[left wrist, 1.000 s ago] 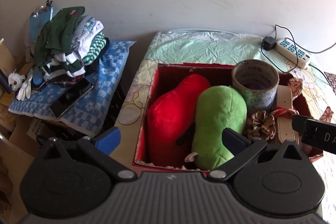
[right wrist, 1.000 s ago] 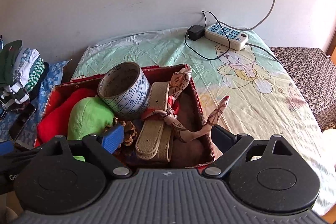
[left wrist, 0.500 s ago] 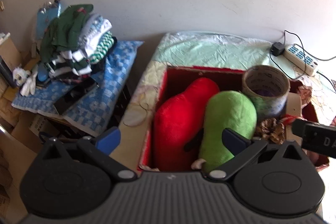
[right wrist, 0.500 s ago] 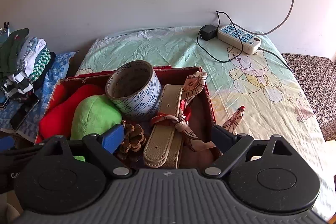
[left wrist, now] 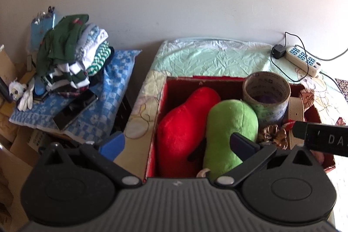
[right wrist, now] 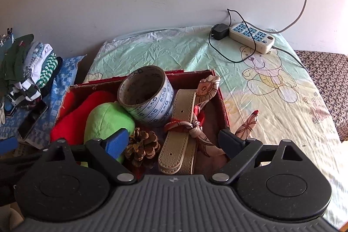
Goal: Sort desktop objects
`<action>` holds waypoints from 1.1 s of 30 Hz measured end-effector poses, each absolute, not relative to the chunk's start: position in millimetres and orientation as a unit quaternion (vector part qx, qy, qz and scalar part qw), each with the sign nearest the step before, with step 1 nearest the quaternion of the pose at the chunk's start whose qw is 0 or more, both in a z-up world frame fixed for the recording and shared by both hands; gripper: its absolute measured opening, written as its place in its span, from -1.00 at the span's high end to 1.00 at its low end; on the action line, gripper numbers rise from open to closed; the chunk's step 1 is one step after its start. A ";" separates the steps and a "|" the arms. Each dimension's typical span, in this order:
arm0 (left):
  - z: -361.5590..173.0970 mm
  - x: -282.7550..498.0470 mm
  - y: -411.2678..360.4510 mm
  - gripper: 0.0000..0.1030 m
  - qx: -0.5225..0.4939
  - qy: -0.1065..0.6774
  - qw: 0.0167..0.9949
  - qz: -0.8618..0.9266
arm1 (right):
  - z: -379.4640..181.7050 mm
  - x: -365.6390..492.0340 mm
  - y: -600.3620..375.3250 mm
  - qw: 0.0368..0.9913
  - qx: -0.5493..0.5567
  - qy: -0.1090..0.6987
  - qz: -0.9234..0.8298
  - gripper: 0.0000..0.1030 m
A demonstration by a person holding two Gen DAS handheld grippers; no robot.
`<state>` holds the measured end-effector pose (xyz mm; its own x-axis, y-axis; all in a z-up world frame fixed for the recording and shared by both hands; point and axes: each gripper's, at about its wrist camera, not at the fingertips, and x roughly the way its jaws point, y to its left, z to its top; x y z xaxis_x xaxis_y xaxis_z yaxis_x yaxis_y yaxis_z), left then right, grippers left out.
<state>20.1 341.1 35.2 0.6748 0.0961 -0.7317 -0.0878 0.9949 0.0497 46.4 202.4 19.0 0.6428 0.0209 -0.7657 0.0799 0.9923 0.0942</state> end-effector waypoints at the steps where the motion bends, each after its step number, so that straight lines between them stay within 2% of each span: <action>1: 34.0 19.9 341.9 -0.99 0.001 0.403 0.914 0.050 | 19.4 45.4 203.1 0.904 0.059 0.423 -0.016 -0.78; 33: 28.5 14.0 347.4 -0.99 -0.021 0.403 0.913 0.053 | 17.6 35.9 201.5 0.902 0.059 0.427 0.001 -0.79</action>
<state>14.0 347.4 28.5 0.6691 0.0805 -0.7388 -0.1138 0.9935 0.0052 35.9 201.5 17.6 0.6349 0.0524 -0.7708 0.0484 0.9930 0.1074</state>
